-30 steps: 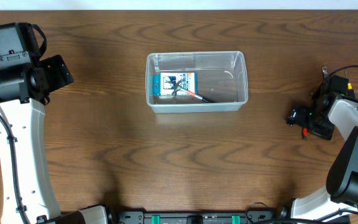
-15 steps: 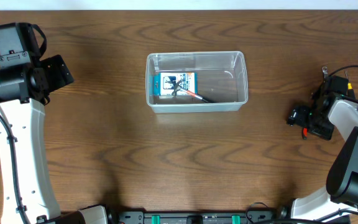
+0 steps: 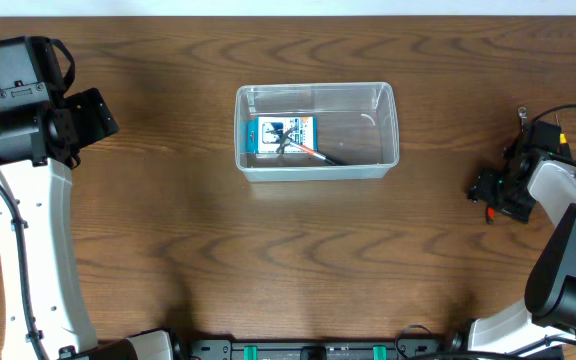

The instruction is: Pack container

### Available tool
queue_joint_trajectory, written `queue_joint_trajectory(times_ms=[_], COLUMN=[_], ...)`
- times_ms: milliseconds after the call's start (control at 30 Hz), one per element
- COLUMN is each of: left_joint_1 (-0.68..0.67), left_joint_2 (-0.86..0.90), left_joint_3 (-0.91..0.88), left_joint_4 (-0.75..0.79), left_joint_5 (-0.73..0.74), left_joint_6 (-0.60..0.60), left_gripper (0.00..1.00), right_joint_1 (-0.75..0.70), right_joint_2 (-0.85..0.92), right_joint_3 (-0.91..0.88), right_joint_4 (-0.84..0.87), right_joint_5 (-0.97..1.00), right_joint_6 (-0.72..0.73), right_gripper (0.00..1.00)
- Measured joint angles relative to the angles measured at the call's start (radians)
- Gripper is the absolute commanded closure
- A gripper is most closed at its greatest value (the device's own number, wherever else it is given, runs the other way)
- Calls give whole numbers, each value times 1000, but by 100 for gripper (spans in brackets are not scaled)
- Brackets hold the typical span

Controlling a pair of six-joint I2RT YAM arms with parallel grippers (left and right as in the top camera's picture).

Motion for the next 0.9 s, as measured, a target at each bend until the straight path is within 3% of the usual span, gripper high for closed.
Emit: queue_joint_trajectory(times_ms=[67,233,900], left_joint_1=[0,0,0], left_joint_2=[0,0,0], left_joint_3=[0,0,0], left_joint_4=[0,0,0], left_joint_5=[0,0,0], left_joint_6=[0,0,0], left_gripper=[2,2,2], right_joint_1=[0,0,0], right_joint_2=[0,0,0], right_joint_3=[0,0,-1], right_joint_4=[0,0,9], right_joint_5=[1,4,9], right_joint_6=[13,42,79], right_gripper=[47,48,68])
